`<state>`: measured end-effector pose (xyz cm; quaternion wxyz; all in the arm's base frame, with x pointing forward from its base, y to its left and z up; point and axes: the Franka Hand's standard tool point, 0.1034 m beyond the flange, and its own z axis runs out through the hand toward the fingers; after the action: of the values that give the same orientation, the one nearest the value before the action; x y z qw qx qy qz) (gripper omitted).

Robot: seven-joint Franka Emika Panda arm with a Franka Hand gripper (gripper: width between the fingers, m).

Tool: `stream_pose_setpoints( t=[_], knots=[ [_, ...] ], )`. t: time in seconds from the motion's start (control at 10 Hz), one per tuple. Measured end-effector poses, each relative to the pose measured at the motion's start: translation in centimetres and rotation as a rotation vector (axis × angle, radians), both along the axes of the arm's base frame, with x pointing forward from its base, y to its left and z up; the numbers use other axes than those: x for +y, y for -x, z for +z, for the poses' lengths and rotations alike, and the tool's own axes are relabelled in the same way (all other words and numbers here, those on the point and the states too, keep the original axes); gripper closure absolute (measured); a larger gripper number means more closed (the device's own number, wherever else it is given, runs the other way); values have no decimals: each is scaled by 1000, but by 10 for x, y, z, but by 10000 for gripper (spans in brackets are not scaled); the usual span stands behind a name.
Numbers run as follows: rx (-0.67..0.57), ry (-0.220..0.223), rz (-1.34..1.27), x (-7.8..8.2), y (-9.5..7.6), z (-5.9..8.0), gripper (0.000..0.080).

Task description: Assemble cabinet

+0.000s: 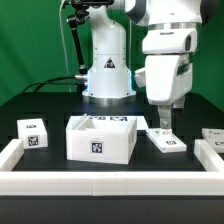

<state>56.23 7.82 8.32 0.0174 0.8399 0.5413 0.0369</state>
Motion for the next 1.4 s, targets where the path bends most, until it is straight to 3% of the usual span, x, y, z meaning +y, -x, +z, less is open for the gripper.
stream_pose_setpoints(
  t=[0.1,0.3,0.5,1.0,1.4],
  knots=[
    [6,6,13,-10,9,2,1],
    [39,16,5,-32,43,3,1],
    [60,22,22,-49,58,-1,1],
    [66,26,70,-51,63,0,1],
    [109,33,255,-65,100,-7,1]
  ],
)
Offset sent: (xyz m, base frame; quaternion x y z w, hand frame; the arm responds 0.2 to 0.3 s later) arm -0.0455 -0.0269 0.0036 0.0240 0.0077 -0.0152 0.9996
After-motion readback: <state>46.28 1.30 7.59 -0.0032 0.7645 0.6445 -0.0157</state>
